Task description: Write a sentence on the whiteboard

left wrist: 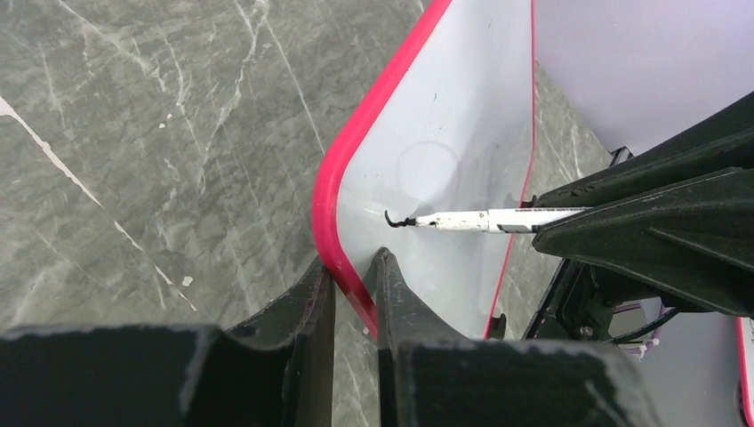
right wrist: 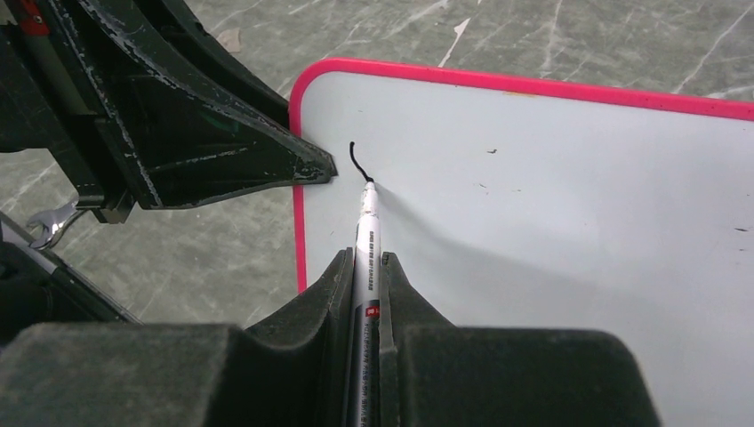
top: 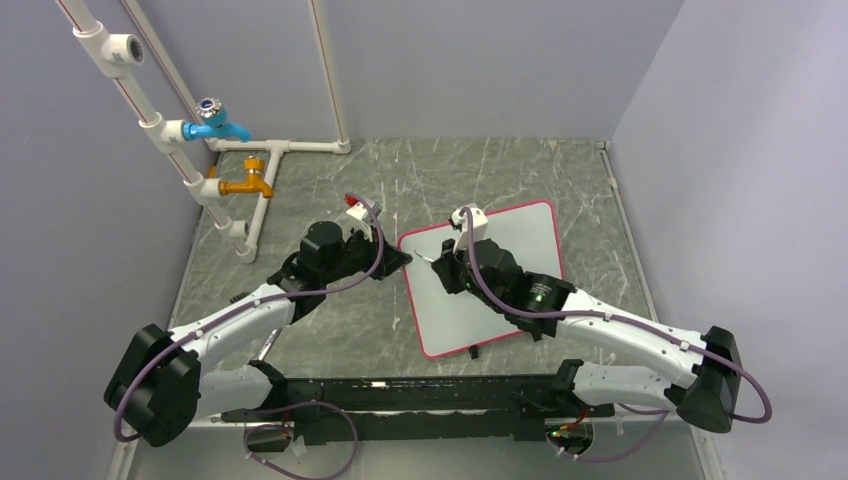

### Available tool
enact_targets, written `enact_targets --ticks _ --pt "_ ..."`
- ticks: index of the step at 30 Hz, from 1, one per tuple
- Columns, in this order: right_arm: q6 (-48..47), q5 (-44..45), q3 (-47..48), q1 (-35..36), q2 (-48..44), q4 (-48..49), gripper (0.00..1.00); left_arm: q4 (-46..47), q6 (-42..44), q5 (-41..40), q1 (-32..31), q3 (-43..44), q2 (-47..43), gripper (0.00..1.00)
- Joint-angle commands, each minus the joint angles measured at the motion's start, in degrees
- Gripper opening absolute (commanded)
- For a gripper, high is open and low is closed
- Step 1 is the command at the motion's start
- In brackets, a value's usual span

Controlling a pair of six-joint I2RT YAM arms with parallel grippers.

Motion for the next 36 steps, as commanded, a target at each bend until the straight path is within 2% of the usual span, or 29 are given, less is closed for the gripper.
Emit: enact_targets --ticks 1,14,36 --pt "0.6 4.8 2.4 0.1 1.1 -1.4 0.00 -0.6 6.8 -4.5 -0.5 1.0 -1.0 0.00" --pt "-1.9 7.3 8.2 0.0 5.2 -1.7 0.00 -0.9 7.3 -4.8 -1.4 1.5 -0.8 0.00" --pt "-0.1 2.3 3.2 0.1 2.7 -5.3 0.00 -1.8 7.3 -5.8 -1.5 2.1 -1.2 0.00"
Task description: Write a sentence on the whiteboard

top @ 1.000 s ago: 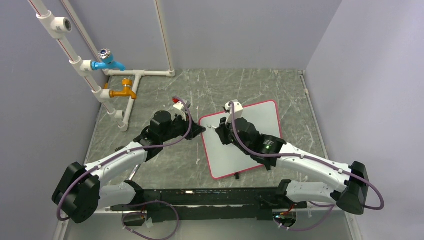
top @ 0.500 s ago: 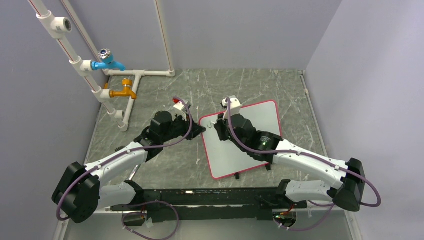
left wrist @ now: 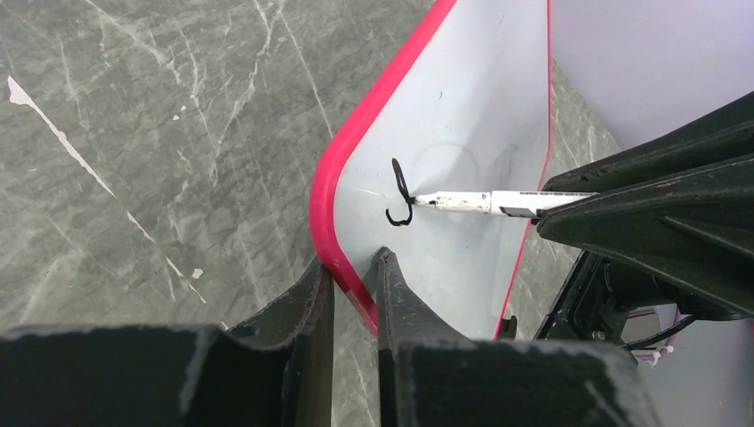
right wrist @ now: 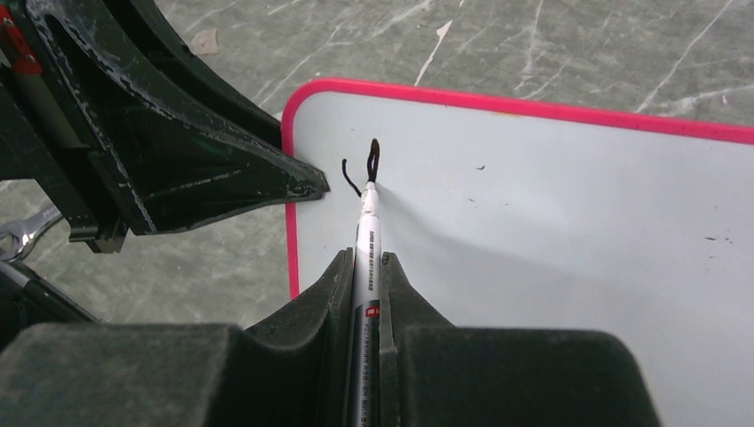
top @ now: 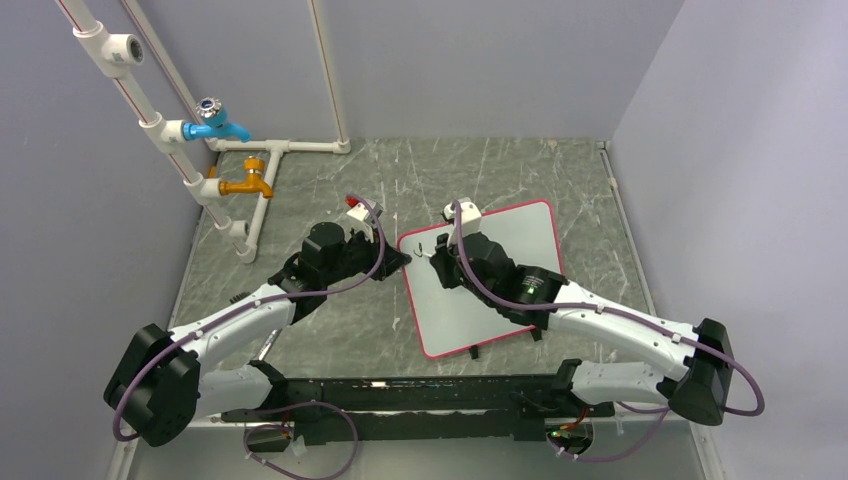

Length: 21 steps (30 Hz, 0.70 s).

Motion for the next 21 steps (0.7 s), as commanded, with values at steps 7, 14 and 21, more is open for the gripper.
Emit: enact_targets --ticks 7,14,21 --pt "1.0 -1.6 -1.6 -0.1 -2.0 -3.6 0.00 -0.7 6.8 -3.3 -0.7 2.4 -1.3 0.00" --pt "1.4 -4.0 -2.4 -0.1 -2.1 -4.5 0.00 -1.2 6.8 -3.5 -0.7 2.7 -1.7 0.00" --pt "1.6 -6.9 -2.4 -0.1 -1.7 -5.1 0.00 -1.3 6.8 -3.5 -0.8 2.8 -1.9 0.00"
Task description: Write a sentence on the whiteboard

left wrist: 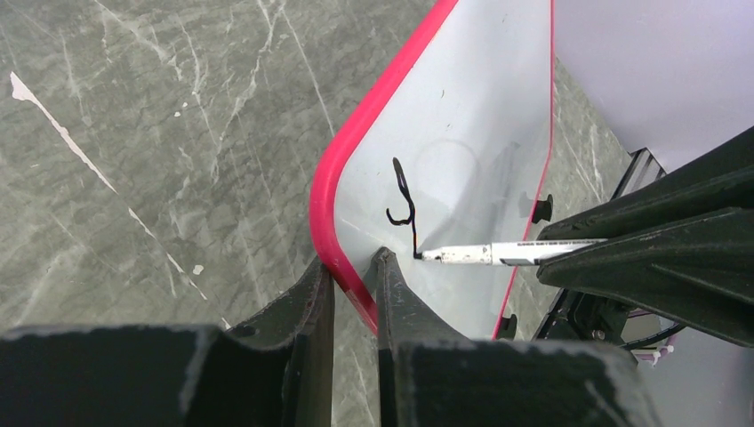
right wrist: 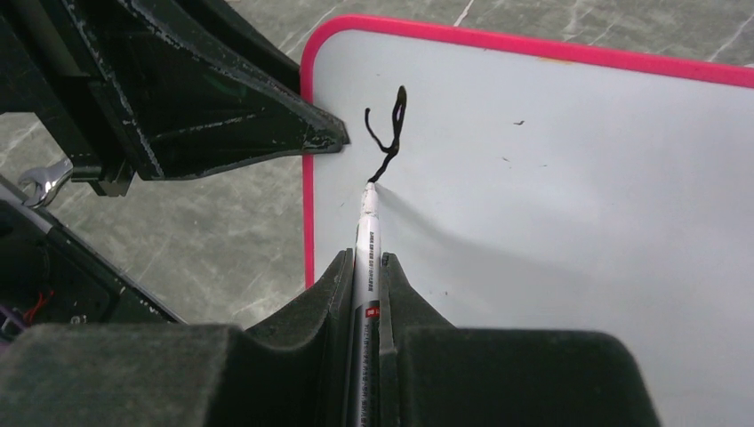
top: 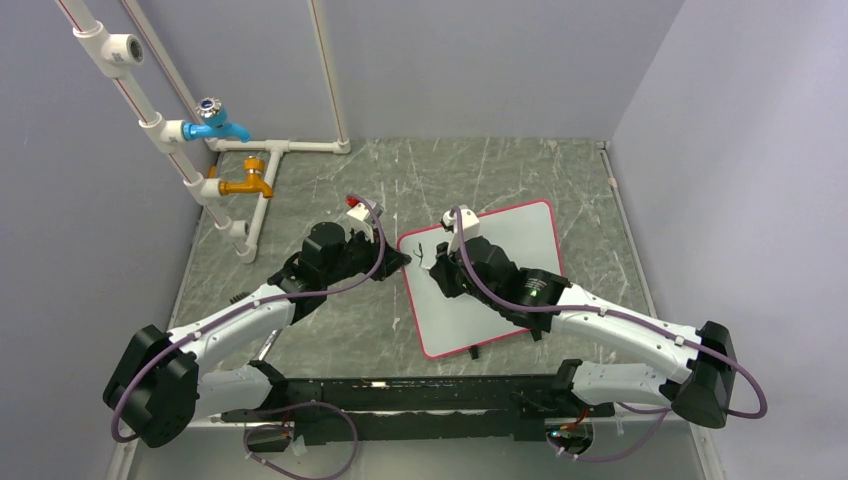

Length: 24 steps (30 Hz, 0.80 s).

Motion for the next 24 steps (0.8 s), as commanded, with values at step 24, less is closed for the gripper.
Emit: enact_targets --ticks 24 --pt "-2.2 -2.0 7.8 -0.1 4.2 -1.1 0.00 -0.8 7.1 -3.2 -0.8 2.7 -1.7 0.00"
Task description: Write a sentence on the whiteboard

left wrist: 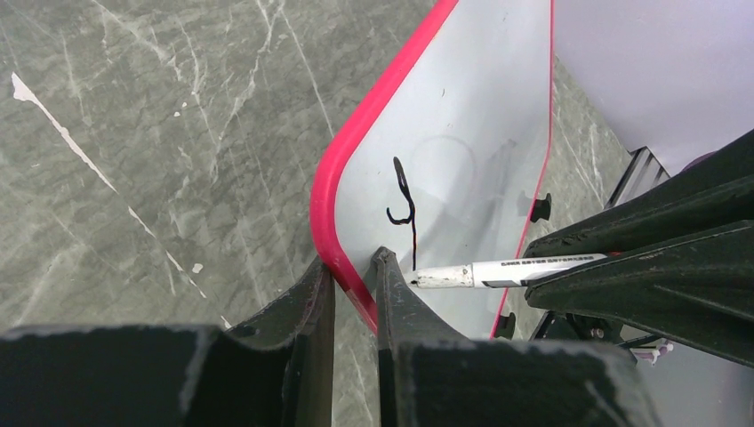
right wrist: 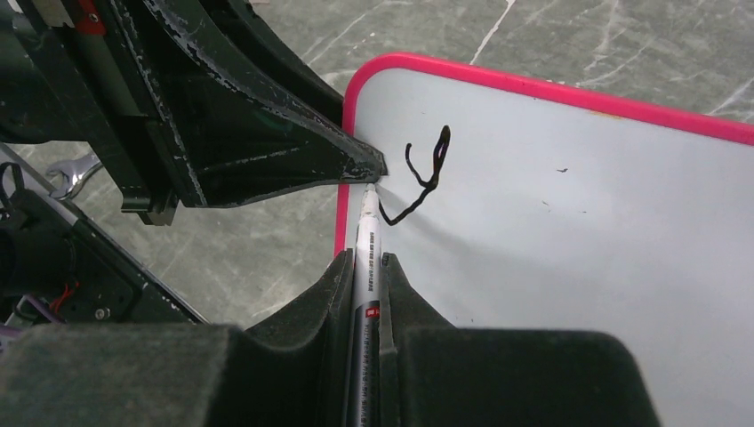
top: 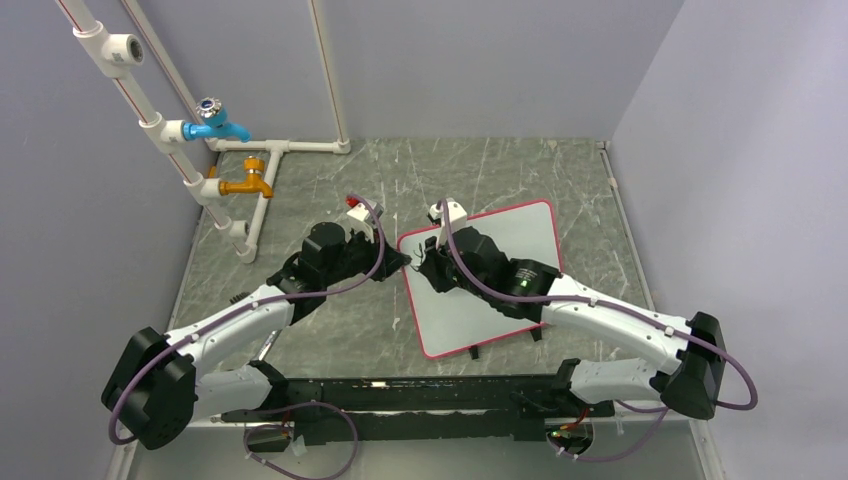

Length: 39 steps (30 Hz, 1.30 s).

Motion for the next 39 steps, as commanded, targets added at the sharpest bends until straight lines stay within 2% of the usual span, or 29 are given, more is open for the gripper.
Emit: enact_targets --ticks 1,17,26,39 --pt "-1.0 1.1 2.6 -0.1 -0.8 -0.1 0.00 0.3 7.1 -2.7 -0.5 2.6 -1.0 0.00" --pt "0.7 4.5 -0.8 -0.1 -10.4 -4.8 0.00 -0.5 7.6 -3.0 -0.5 3.1 -1.4 0.00" --pt "1.2 9.9 0.9 -0.3 -8.5 -5.1 0.00 -0.7 7.6 -2.5 -0.5 3.1 -2.1 0.00" --pt "1.1 9.6 1.8 -2.3 -6.0 -2.6 0.00 -0.7 7.8 -2.0 -0.9 3.0 -2.4 0.00"
